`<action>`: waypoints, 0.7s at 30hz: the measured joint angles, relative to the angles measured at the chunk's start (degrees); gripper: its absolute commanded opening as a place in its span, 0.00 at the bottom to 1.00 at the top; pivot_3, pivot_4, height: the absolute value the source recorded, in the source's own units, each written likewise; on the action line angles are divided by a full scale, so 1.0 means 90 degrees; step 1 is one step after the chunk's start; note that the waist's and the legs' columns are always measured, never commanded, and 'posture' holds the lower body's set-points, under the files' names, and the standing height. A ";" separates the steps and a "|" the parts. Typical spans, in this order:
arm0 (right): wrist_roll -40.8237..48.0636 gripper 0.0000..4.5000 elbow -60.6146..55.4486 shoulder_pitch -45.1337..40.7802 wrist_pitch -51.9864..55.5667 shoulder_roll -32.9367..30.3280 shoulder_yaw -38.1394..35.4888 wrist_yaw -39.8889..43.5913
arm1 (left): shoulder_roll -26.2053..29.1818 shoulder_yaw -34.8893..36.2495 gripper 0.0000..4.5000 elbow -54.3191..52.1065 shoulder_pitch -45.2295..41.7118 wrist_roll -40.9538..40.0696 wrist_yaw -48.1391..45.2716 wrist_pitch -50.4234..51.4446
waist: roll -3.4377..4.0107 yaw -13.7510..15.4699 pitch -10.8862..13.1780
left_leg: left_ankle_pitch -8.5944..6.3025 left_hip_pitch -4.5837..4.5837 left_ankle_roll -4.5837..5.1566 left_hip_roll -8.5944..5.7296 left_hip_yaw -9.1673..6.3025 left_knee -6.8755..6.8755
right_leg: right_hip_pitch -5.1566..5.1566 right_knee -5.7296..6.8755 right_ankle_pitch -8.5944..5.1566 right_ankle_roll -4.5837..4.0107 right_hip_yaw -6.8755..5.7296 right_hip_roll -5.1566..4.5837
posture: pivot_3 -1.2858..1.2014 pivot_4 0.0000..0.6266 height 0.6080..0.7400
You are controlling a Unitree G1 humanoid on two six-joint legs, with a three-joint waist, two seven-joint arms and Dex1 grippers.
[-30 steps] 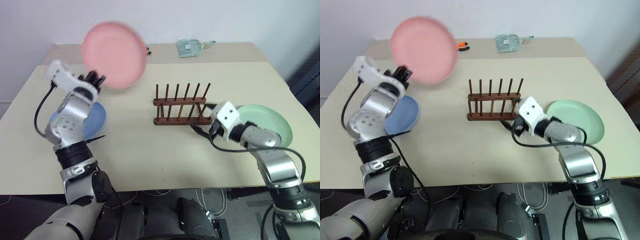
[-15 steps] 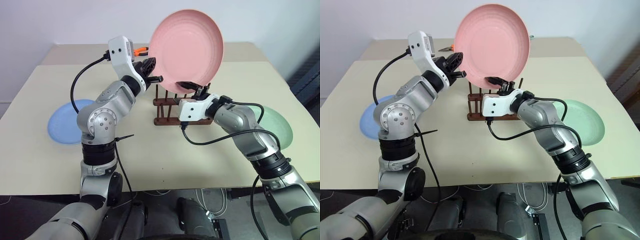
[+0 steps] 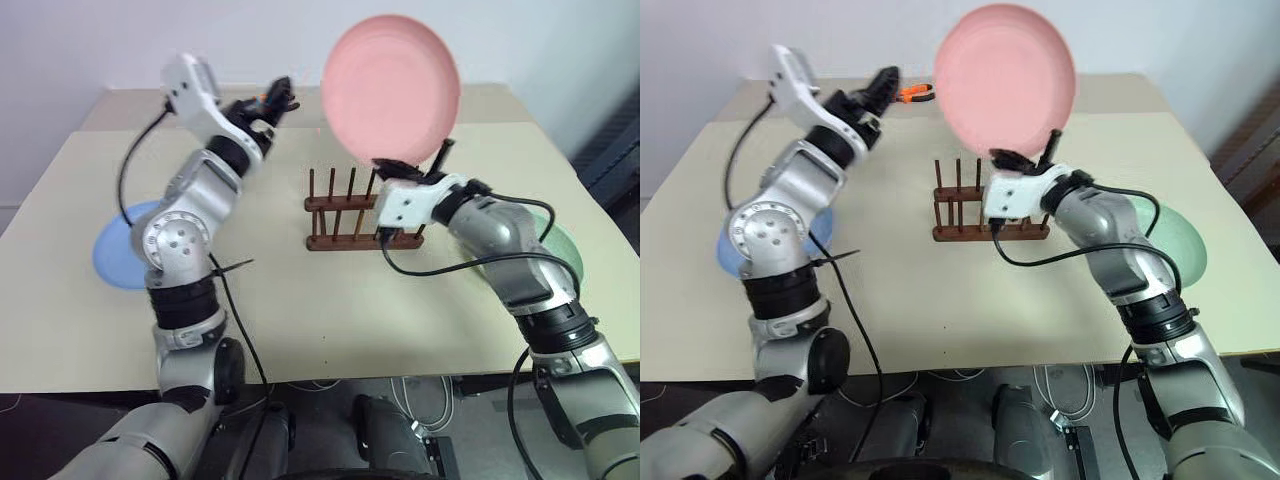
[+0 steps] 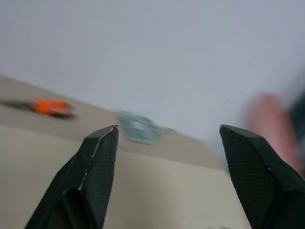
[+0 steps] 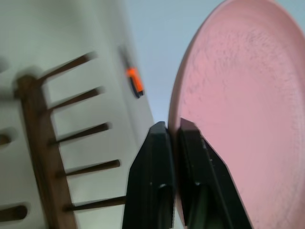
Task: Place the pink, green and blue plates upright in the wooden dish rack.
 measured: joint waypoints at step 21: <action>0.7895 0.00 -0.1625 0.0422 0.5528 0.0579 -0.3079 -0.0654 | 0.2112 -0.2399 0.79 -0.1220 0.2929 0.0585 -0.5341 -0.1410 | 0.0034 0.0028 0.0013 | -0.0003 -0.0007 0.0009 0.0004 0.0008 -0.0027 | -0.0014 -0.0008 -0.0014 -0.0030 0.0003 -0.0005 | 0.52 0.24 1.00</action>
